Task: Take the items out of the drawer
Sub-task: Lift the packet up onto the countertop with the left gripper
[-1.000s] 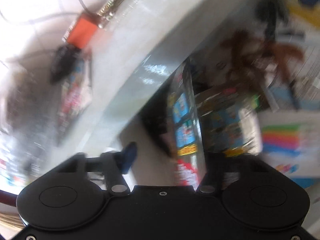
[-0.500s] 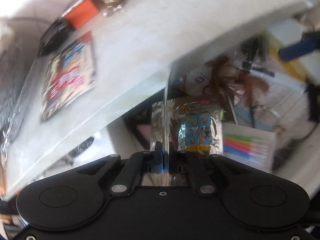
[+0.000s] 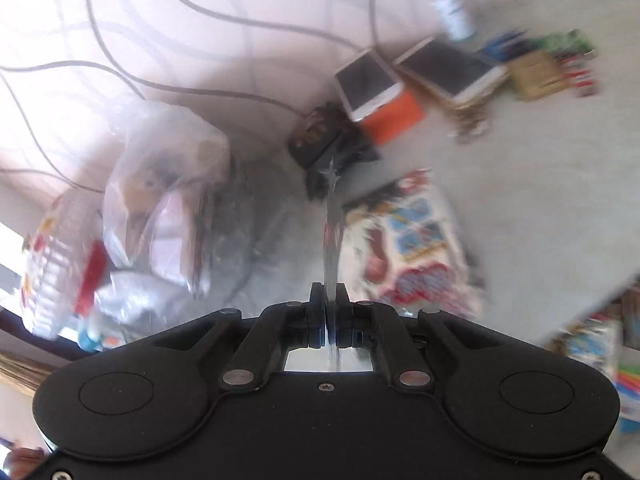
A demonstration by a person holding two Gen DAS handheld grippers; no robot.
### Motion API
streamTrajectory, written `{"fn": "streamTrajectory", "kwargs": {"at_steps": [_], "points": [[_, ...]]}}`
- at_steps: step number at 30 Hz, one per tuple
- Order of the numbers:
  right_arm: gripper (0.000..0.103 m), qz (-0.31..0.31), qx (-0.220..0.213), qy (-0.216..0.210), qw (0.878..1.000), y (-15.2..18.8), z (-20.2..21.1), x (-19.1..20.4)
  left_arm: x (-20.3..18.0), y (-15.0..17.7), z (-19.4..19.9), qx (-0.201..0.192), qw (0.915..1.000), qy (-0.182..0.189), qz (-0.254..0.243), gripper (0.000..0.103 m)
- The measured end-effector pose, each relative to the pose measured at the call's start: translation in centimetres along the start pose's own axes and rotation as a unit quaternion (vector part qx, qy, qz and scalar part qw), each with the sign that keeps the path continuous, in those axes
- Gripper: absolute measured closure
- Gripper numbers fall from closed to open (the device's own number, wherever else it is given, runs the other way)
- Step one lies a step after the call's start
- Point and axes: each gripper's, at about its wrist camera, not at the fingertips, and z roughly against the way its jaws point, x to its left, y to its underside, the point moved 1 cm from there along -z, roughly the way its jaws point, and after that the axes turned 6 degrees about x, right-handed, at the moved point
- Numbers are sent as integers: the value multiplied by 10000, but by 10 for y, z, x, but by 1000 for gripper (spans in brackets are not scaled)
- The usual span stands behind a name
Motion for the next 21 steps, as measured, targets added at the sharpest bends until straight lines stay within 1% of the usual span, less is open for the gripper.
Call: {"fn": "streamTrajectory", "kwargs": {"at_steps": [3, 5, 7, 9, 13, 15, 17, 18, 19, 20, 21], "points": [[0, -25, -24, 11, 10000, -1, 1, -1, -2, -18, -31, 327, 9995, 16, -14, 98], [0, -44, -29, 1, 10000, -1, 1, -2, -6, -27, -44, 421, 9991, -29, -3, 95], [0, -53, -36, -21, 10000, -1, 1, -2, -6, -32, -49, 478, 9985, 192, 169, 90], [0, -37, -38, -27, 10000, -1, 1, -2, -8, -38, -55, 542, 9971, 433, 308, 82], [0, 1, -30, -30, 10000, -1, 1, 0, -14, -44, -61, 541, 9965, 527, 351, 78], [0, 4, -30, -25, 10000, -2, 1, 0, -15, -49, -68, 543, 9949, 684, 503, 72], [0, 7, -30, -19, 10000, -2, 0, 0, -11, -52, -74, 527, 9915, 881, 800, 70], [0, 8, -29, -16, 10000, -2, 0, 0, -8, -53, -76, 512, 9890, 983, 983, 67], [0, 9, -29, -13, 10000, -2, 0, 0, -5, -54, -78, 484, 9858, 1113, 1161, 66], [0, 10, -29, -10, 10000, -2, 0, 0, -1, -55, -81, 443, 9816, 1301, 1328, 62], [0, 11, -29, -7, 10000, -2, 0, 0, 3, -54, -83, 425, 9771, 1445, 1504, 54]]}}
